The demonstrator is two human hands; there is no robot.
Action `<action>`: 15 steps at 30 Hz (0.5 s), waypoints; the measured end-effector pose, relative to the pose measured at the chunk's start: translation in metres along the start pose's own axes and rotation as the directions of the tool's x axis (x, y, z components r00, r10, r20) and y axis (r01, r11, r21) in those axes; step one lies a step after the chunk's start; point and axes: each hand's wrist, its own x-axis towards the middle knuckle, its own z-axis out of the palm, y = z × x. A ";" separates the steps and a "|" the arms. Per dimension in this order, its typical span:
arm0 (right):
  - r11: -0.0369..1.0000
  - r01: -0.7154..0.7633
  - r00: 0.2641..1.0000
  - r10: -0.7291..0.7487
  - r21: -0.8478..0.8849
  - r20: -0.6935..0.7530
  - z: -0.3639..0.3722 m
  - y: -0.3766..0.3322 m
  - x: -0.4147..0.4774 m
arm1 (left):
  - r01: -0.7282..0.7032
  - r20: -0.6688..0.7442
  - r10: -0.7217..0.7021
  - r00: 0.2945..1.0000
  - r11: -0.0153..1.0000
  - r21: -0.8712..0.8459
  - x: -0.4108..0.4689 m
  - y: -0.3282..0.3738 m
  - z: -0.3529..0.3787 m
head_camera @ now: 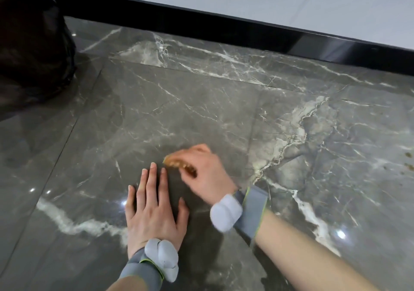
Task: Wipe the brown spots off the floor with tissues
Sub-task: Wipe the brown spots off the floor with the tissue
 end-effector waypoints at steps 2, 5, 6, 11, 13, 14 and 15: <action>0.989 0.146 0.984 -0.147 0.016 0.105 0.003 -0.003 -0.005 | 0.002 0.000 -0.002 1.000 1.000 -0.006 0.000 0.000 0.000; 0.998 -0.027 1.000 0.027 -0.059 -0.007 -0.038 0.035 -0.010 | 0.002 0.004 -0.002 1.000 1.000 -0.005 0.001 0.000 -0.001; 0.980 -0.160 0.983 0.148 -0.115 -0.106 -0.058 0.050 -0.012 | 0.002 0.009 -0.002 1.000 1.000 -0.001 0.000 0.000 0.000; 0.647 -0.752 0.598 0.589 -0.127 -0.543 -0.144 0.130 -0.008 | 0.001 0.015 -0.001 1.000 1.000 -0.013 0.000 0.000 0.001; 0.570 -0.821 0.480 0.641 -0.047 -0.599 -0.145 0.141 0.016 | -0.001 0.011 0.001 1.000 1.000 -0.014 -0.001 -0.001 0.002; 0.595 -0.802 0.503 0.638 -0.042 -0.583 -0.136 0.138 0.030 | -0.004 0.009 0.004 1.000 1.000 -0.014 -0.001 -0.001 0.002; 0.656 -0.751 0.581 0.607 -0.070 -0.543 -0.120 0.128 0.043 | -0.007 0.006 0.007 1.000 1.000 -0.015 -0.001 -0.001 0.001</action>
